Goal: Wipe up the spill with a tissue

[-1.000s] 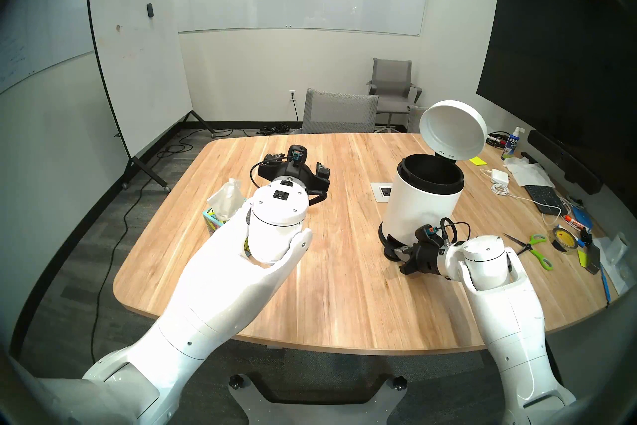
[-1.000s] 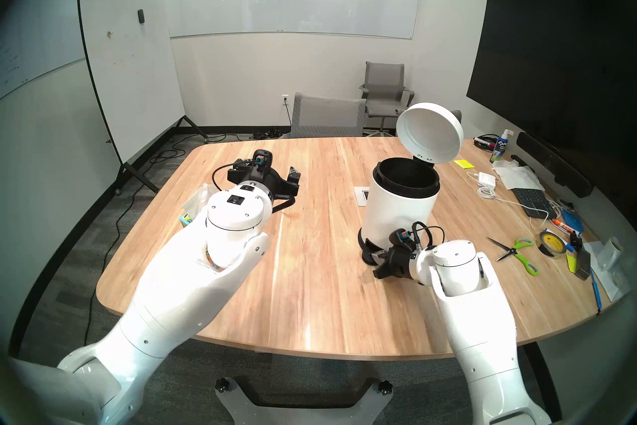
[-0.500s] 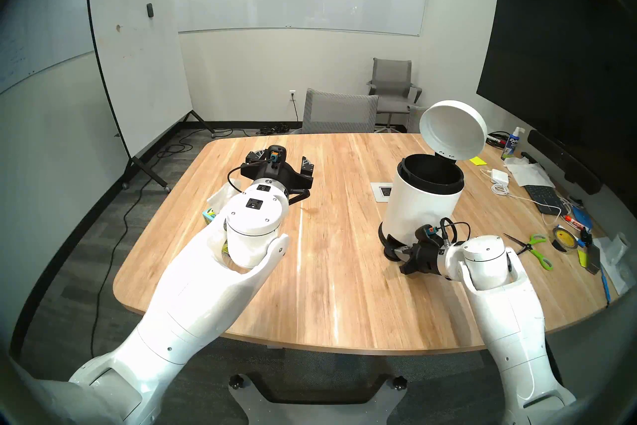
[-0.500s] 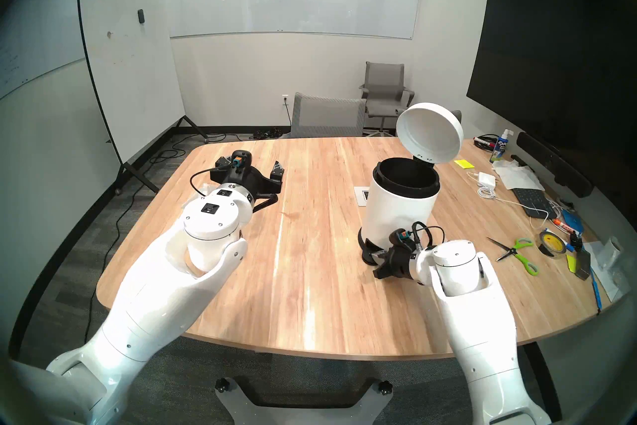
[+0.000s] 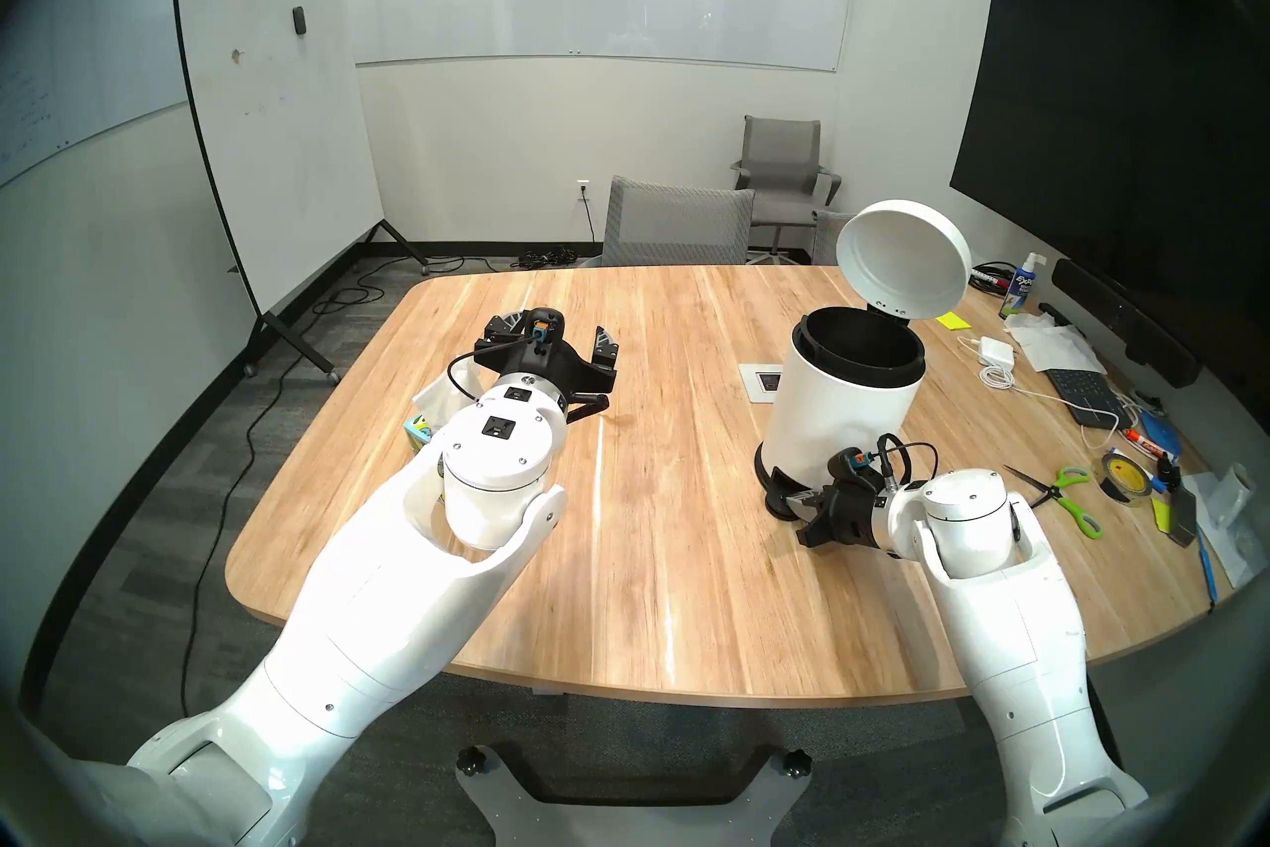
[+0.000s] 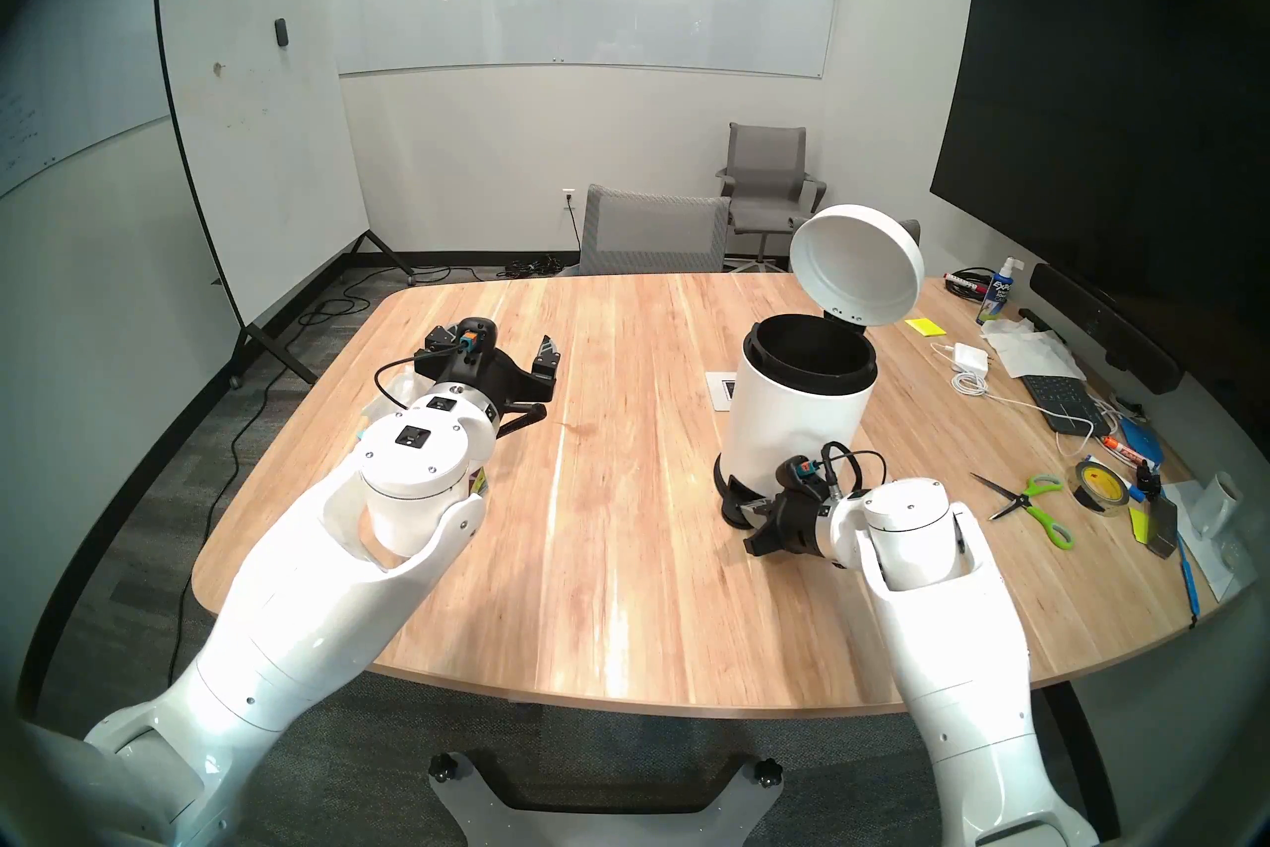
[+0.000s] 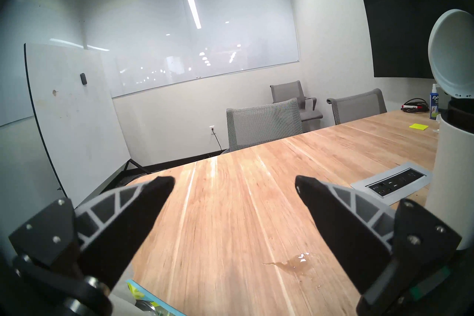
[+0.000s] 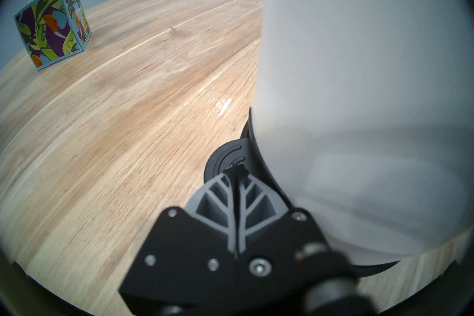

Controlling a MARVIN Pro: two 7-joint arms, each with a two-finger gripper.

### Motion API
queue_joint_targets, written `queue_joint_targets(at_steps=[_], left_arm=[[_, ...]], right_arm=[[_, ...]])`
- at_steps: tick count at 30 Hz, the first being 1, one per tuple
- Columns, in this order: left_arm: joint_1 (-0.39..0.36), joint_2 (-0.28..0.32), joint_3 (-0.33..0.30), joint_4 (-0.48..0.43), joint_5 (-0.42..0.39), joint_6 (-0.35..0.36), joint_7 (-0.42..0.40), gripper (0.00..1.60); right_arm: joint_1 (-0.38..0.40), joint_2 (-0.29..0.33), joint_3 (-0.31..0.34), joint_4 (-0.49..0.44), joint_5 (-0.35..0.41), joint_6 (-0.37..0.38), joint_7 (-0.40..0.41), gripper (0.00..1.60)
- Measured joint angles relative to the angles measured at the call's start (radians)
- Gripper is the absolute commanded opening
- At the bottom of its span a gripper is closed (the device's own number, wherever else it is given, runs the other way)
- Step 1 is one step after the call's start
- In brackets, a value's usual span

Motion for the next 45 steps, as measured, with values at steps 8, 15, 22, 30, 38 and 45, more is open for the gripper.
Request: queue_joint_targets(at_steps=[8,15,22,30,38,45], left_arm=[[0.0,-0.002,-0.001,0.001,0.003,-0.002,0.001,1.6],[0.0,-0.003,-0.001,0.001,0.005,-0.002,0.002,1.6],[0.0,-0.005,-0.002,0.001,0.006,-0.003,0.002,1.6],[0.0,-0.005,-0.002,0.002,0.008,-0.003,0.002,1.6],[0.0,-0.006,-0.003,0.002,0.008,-0.003,0.002,1.6],[0.0,-0.007,-0.003,0.002,0.009,-0.003,0.002,1.6]], right_arm=[[0.0,0.0,0.0,0.0,-0.001,0.0,0.0,0.0],[0.0,0.0,-0.002,-0.005,-0.009,0.0,-0.001,0.0],[-0.011,0.001,-0.021,-0.045,-0.048,0.011,-0.01,0.0],[-0.017,-0.001,-0.05,-0.088,-0.081,0.051,-0.004,0.0],[-0.015,-0.011,-0.047,-0.139,-0.095,0.076,-0.006,0.0],[-0.002,-0.012,-0.013,-0.202,-0.088,0.107,-0.002,0.0]])
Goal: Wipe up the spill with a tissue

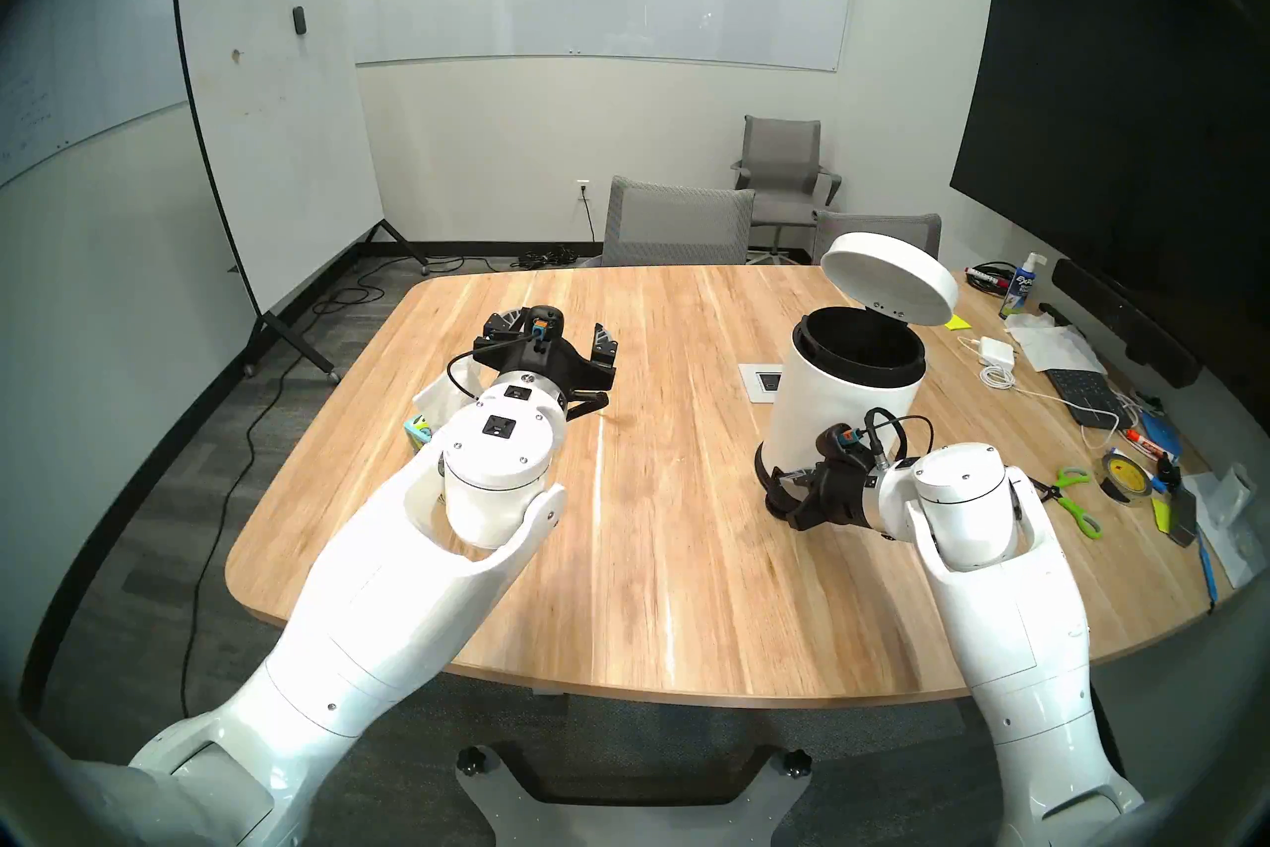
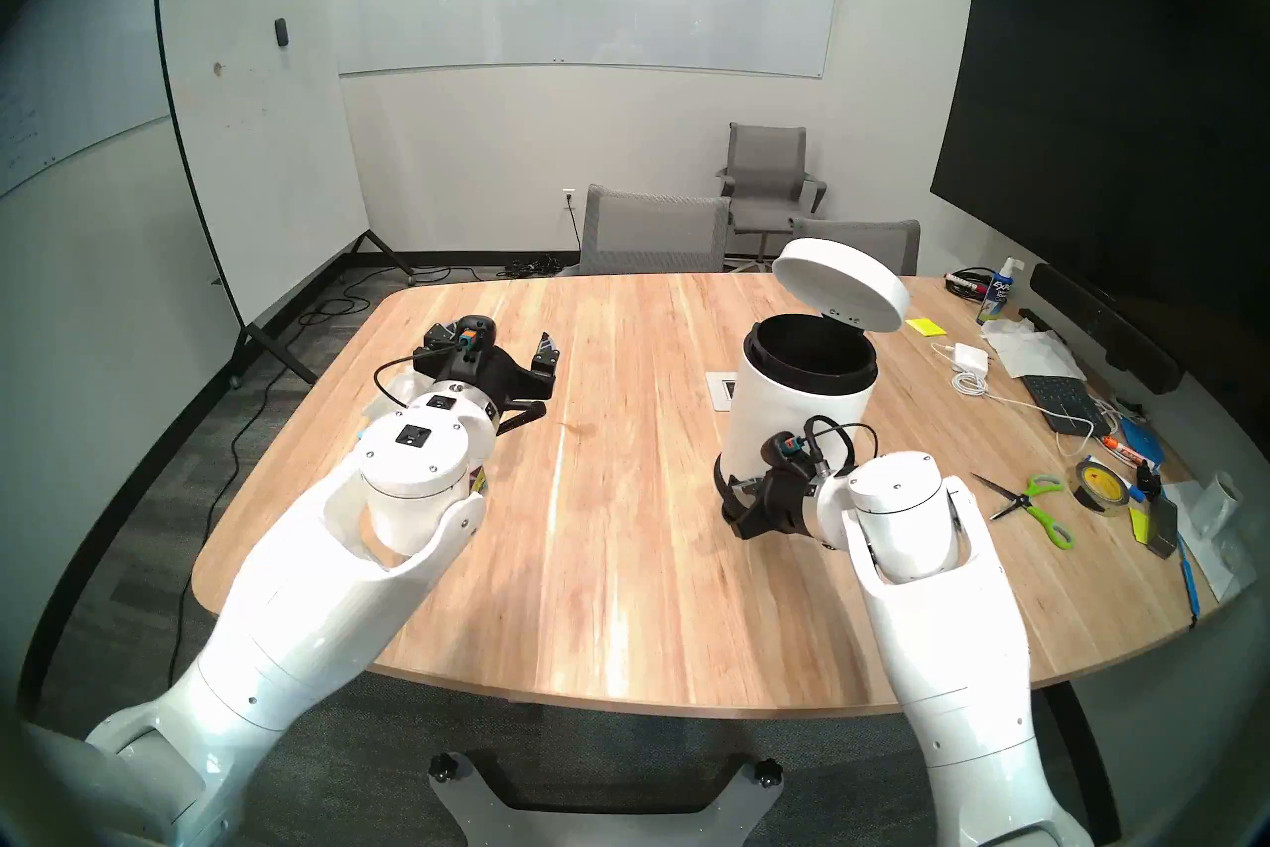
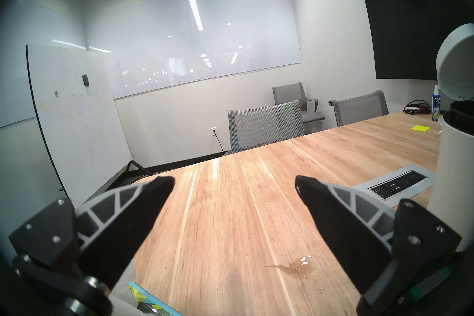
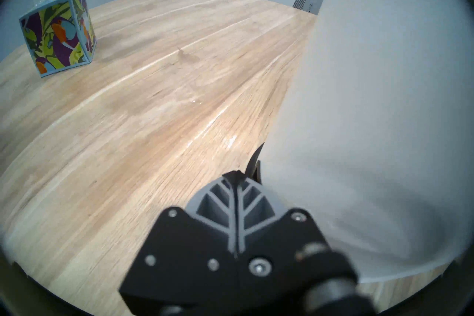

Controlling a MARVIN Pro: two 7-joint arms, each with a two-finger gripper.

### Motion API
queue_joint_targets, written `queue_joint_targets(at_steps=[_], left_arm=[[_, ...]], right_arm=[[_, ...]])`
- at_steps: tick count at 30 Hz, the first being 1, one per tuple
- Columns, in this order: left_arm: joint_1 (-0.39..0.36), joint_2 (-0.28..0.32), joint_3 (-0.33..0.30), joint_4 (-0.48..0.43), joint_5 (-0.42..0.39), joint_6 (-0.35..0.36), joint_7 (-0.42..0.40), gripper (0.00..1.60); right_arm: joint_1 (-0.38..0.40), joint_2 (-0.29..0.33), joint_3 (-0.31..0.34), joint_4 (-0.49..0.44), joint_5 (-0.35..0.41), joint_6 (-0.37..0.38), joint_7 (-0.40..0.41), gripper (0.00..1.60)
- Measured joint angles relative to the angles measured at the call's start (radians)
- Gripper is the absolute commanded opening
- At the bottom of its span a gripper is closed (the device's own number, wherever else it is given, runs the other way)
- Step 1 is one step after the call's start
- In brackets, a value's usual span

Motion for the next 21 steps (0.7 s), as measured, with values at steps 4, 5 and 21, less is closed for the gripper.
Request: queue_joint_targets(at_steps=[4,5,21], left_arm=[[0.0,0.0,0.0,0.0,0.0,0.0,0.0,1.6],[0.0,0.0,0.0,0.0,0.0,0.0,0.0,1.6],[0.0,-0.001,-0.001,0.0,0.001,0.0,0.0,1.6]], right_arm=[[0.01,-0.003,0.004,-0.03,0.003,0.019,0.009,0.0],[0.012,-0.003,0.003,-0.033,0.003,0.021,0.01,0.0],[0.075,-0.036,-0.078,-0.092,0.0,0.079,0.015,0.0]])
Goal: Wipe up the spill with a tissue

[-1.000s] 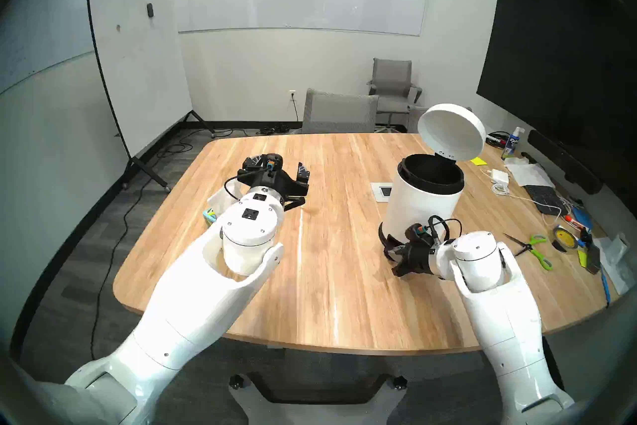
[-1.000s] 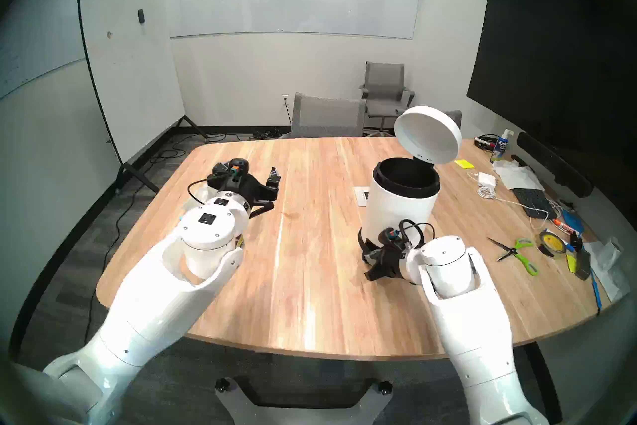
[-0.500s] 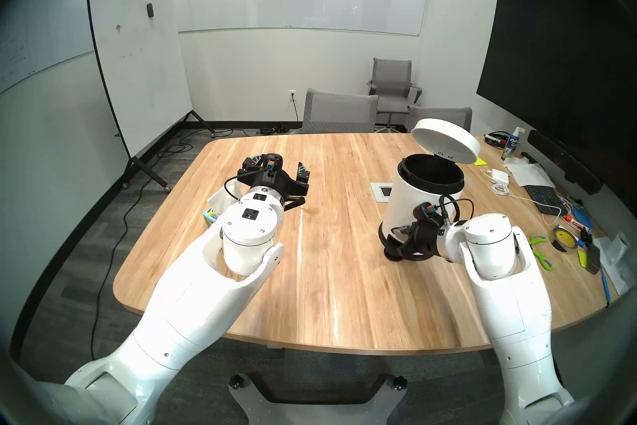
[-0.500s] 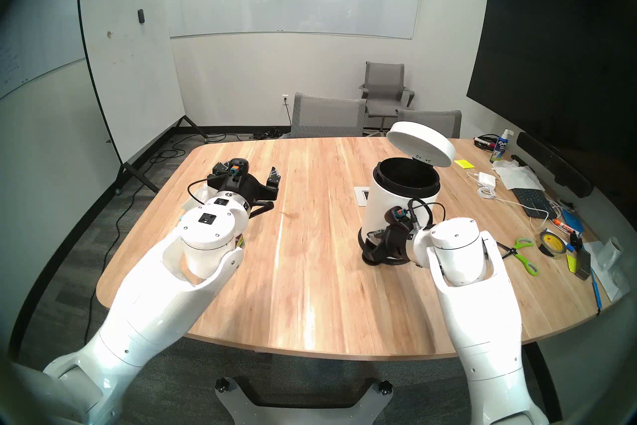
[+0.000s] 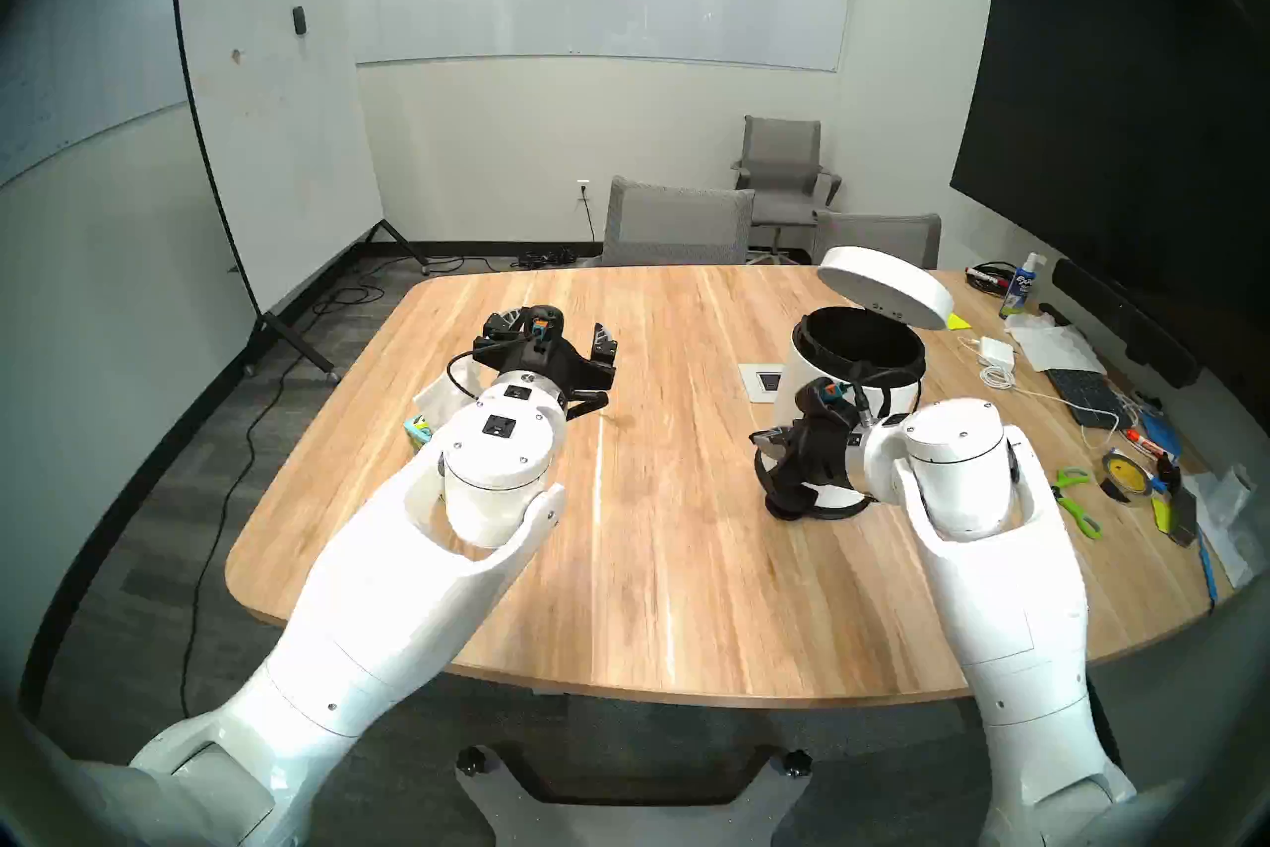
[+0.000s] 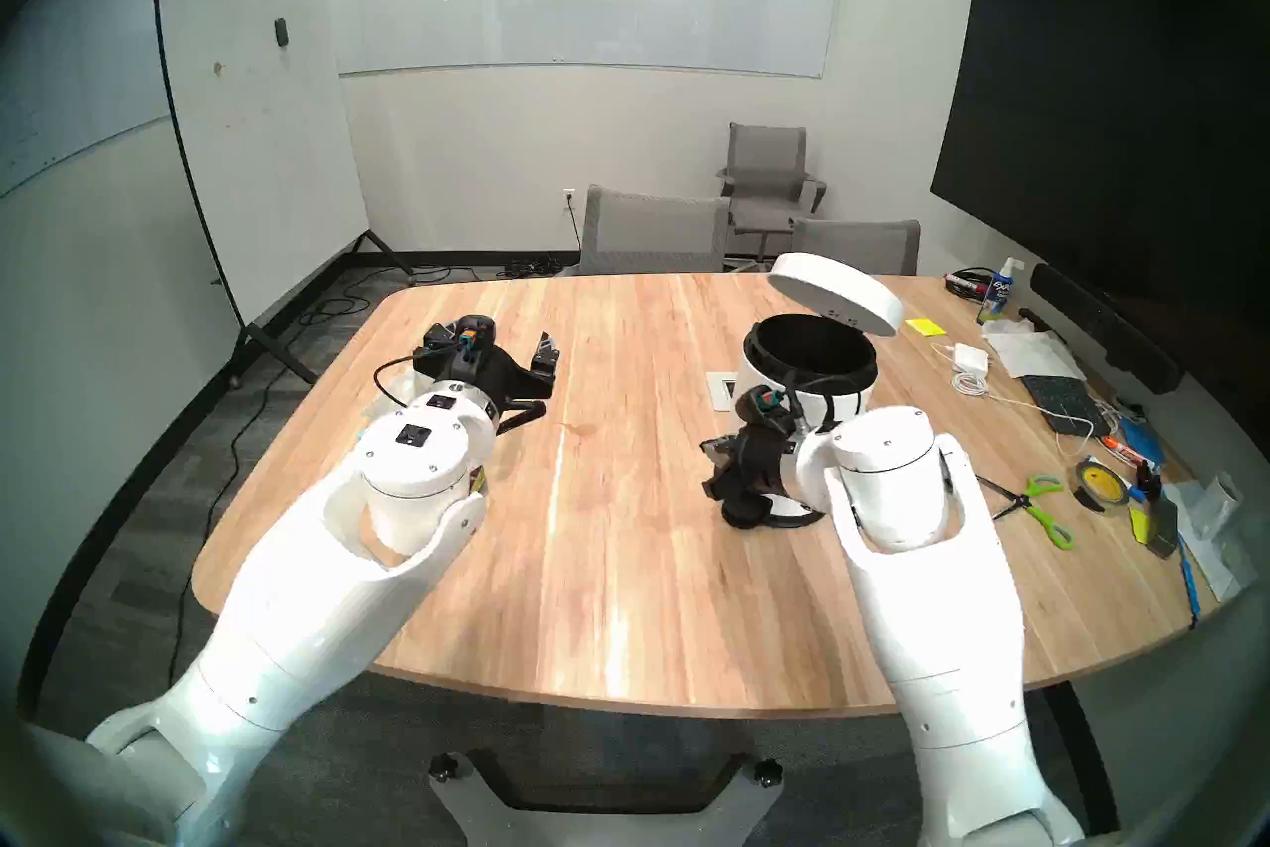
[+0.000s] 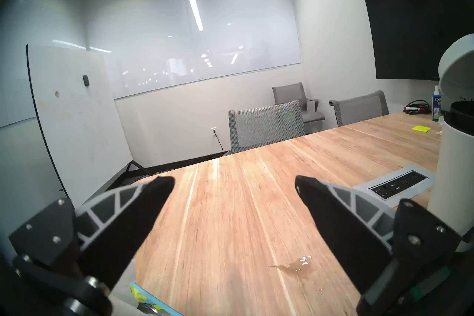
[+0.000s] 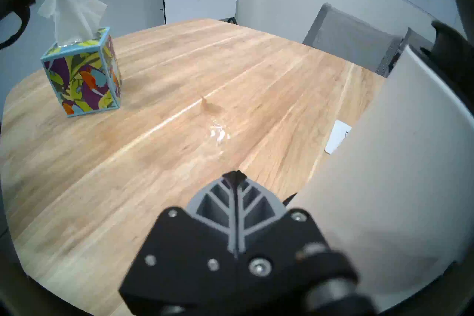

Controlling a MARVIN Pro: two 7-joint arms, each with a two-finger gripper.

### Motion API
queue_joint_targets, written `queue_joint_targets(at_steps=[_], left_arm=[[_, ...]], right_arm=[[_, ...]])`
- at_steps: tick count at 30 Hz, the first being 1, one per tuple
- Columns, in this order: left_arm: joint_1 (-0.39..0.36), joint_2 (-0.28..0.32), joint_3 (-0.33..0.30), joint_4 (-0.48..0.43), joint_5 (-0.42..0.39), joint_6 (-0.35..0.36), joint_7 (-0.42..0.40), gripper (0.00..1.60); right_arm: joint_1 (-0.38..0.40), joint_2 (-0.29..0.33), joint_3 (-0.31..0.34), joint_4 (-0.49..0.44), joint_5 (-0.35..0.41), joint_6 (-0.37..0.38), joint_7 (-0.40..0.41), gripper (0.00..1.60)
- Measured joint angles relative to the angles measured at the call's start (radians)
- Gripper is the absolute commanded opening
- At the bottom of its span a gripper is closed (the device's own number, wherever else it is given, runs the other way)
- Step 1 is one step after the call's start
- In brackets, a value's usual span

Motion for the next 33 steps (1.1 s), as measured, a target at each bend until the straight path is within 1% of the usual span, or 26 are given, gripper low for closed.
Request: queue_joint_targets(at_steps=[8,13,18,22,25,33], left_arm=[[0.0,0.0,0.0,0.0,0.001,0.0,0.0,1.6],[0.0,-0.001,0.0,0.0,0.001,0.0,0.0,1.6],[0.0,-0.001,-0.001,0.0,0.002,0.0,0.0,1.6],[0.0,-0.001,-0.001,0.0,0.002,0.0,0.0,1.6],[0.0,-0.001,-0.001,0.0,0.002,0.0,0.0,1.6],[0.0,-0.001,-0.001,0.0,0.002,0.0,0.0,1.6]], right_arm=[[0.055,-0.021,-0.051,-0.038,-0.007,0.027,-0.009,0.0],[0.089,-0.036,-0.081,-0.081,-0.015,0.052,-0.016,0.0],[0.121,-0.05,-0.097,-0.122,-0.022,0.082,-0.022,0.0],[0.14,-0.058,-0.098,-0.15,-0.026,0.105,-0.028,0.0],[0.152,-0.064,-0.085,-0.168,-0.026,0.121,-0.034,0.0],[0.186,-0.087,-0.06,-0.179,-0.021,0.128,-0.054,0.0]])
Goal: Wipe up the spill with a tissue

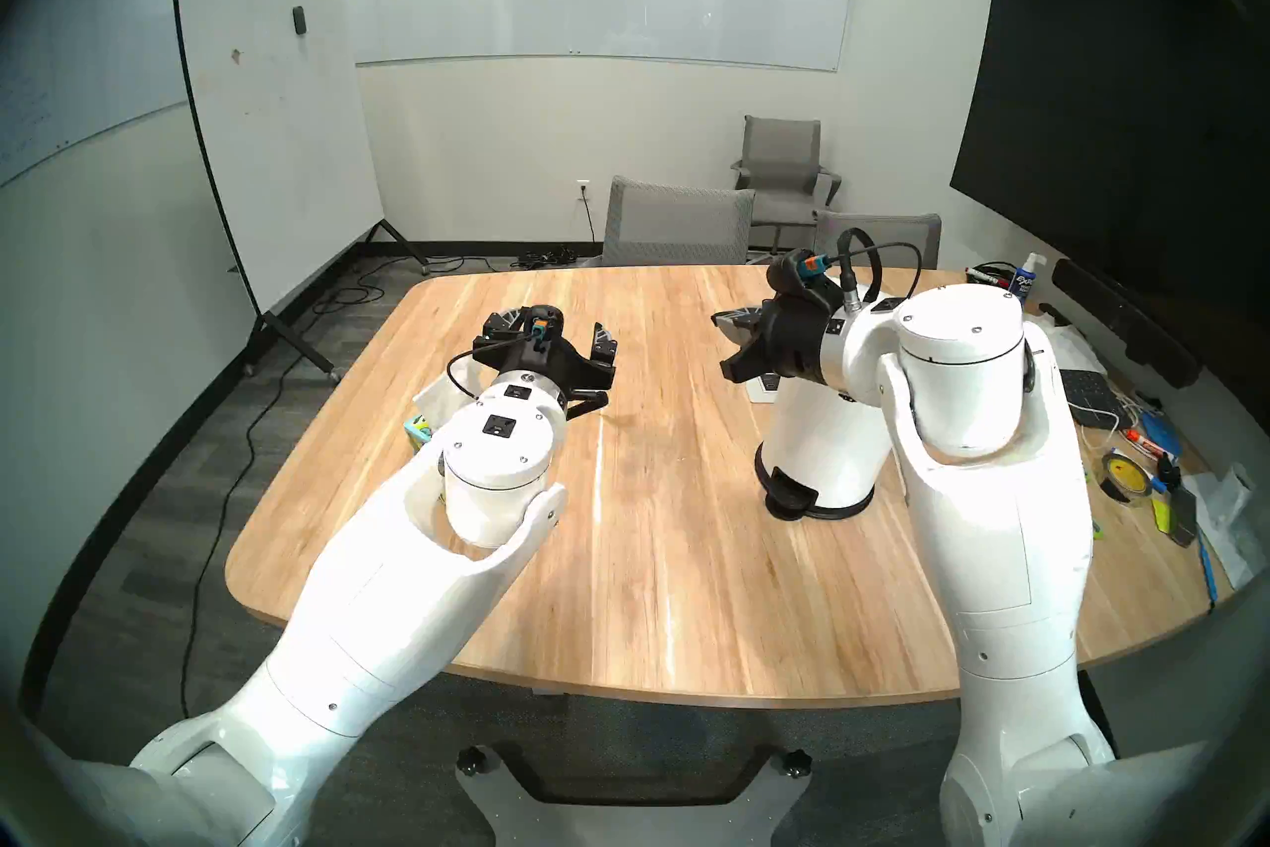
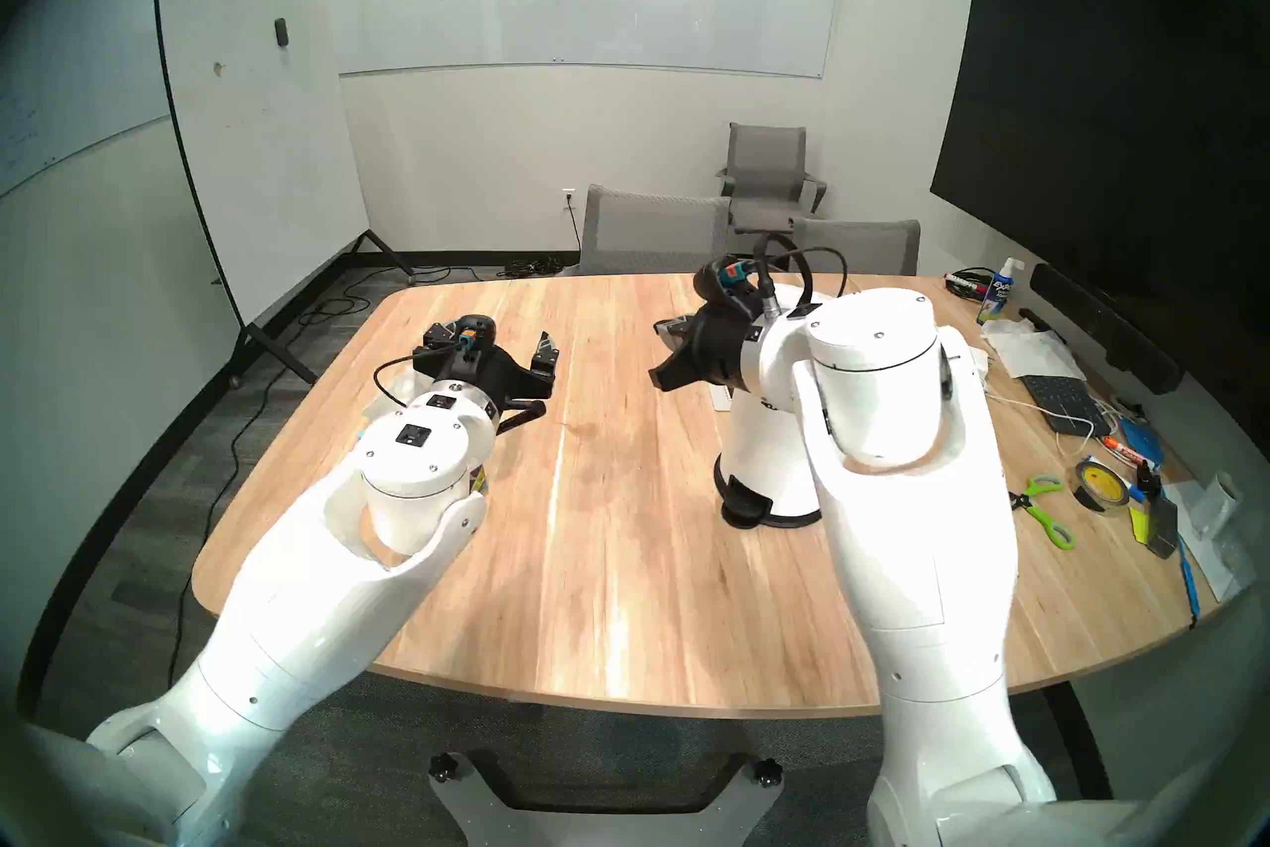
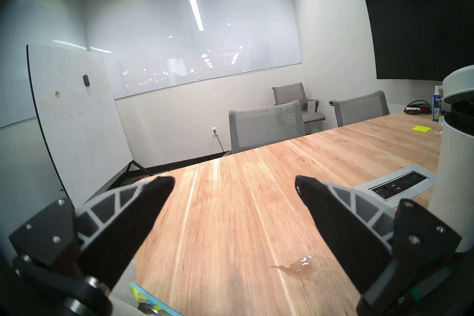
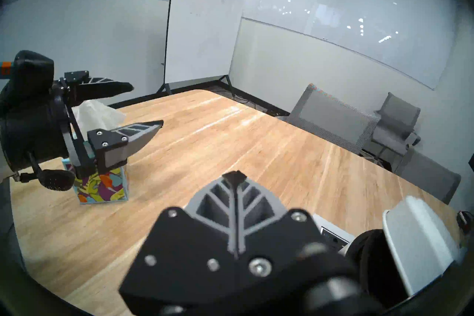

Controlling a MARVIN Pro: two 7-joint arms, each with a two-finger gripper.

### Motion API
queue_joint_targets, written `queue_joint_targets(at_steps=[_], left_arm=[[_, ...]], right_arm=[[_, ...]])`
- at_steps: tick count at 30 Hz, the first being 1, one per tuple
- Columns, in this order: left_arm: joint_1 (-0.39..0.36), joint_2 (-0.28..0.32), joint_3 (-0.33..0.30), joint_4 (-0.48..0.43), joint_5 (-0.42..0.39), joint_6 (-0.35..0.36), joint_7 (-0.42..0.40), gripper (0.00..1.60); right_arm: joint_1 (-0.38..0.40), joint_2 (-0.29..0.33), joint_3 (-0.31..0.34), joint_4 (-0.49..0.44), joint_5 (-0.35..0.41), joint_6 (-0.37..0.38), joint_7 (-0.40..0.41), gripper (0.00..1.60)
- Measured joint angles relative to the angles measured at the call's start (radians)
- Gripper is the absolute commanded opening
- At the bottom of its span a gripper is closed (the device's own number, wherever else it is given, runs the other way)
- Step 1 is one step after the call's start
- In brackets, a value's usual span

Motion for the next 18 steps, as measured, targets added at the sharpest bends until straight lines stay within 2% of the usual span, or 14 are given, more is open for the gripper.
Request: queue_joint_targets(at_steps=[11,12,13,18], left_arm=[[0.0,0.0,-0.001,0.0,0.0,0.0,0.0,1.6],[0.0,0.0,-0.001,0.0,0.0,0.0,0.0,1.6],[0.0,0.0,-0.001,0.0,0.0,0.0,0.0,1.6],[0.0,-0.001,-0.001,0.0,0.001,0.0,0.0,1.6]], right_arm=[[0.036,-0.022,-0.001,-0.002,0.005,-0.011,-0.019,0.0],[0.036,-0.024,-0.001,-0.004,0.005,-0.011,-0.022,0.39],[0.036,-0.025,0.0,-0.006,0.004,-0.012,-0.025,1.6],[0.035,-0.041,0.011,-0.021,0.001,-0.013,-0.053,1.6]])
